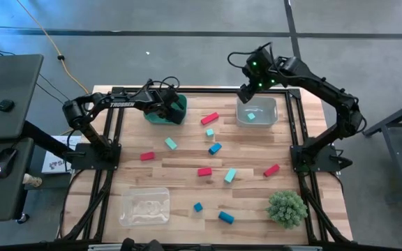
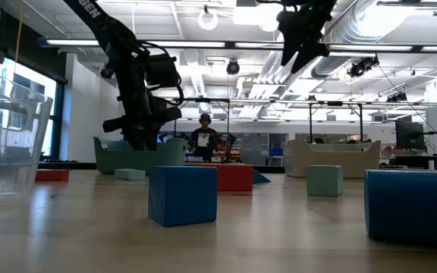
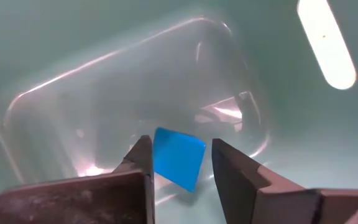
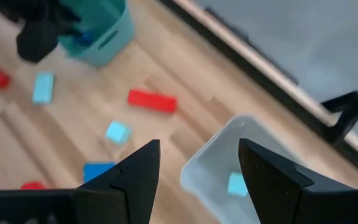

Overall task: Sort & place blocks by color
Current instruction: Put the red block into the transparent bin

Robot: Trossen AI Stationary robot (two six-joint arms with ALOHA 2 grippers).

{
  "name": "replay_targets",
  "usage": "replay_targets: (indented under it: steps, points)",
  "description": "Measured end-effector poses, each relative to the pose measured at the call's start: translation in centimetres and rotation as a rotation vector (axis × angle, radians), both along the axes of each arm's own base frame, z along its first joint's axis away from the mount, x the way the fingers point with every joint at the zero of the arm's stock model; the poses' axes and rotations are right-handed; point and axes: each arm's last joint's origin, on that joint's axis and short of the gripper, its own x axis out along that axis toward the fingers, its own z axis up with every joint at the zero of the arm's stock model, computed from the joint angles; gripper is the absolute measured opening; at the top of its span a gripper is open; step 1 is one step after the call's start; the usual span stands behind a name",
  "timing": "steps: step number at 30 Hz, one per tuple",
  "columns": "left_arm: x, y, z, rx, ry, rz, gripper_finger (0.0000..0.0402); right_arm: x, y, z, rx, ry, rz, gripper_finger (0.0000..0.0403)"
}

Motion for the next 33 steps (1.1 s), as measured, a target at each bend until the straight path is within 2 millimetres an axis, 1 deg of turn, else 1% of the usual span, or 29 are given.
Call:
replay_targets:
  steps: [5, 10, 14, 18, 26, 30, 33]
  points:
    - [0.0, -0.1, 0.3, -0.001, -0.009, -0.04, 0.009, -0.2, 1.6, -0.5, 0.077, 0.091, 0.033, 0.0209]
    - [-0.2, -0.3, 1.5, 0.029, -0.028, -0.119, 0.009, 0.2, 3.3, -0.8, 0.129, 0.138, 0.05, 0.0209]
    - [-0.6, -0.7, 3.1, 0.082, -0.055, -0.176, 0.009, 0.7, 5.0, -0.9, 0.151, 0.158, 0.113, 0.0209]
    - [-1.2, -1.2, 5.2, 0.147, -0.095, -0.216, 0.009, 1.1, 6.7, -1.0, 0.183, 0.191, 0.169, 0.0209]
    - [-2.8, -2.7, 9.4, 0.271, -0.201, -0.307, 0.009, 1.4, 10.4, -1.2, 0.212, 0.277, 0.277, 0.0209]
    - [-3.7, -3.5, 11.0, 0.333, -0.229, -0.336, 0.009, 1.6, 12.0, -1.2, 0.241, 0.281, 0.346, 0.0209]
    - [-4.3, -4.0, 11.9, 0.371, -0.239, -0.359, 0.009, 1.8, 13.3, -1.2, 0.21, 0.295, 0.388, 0.0209]
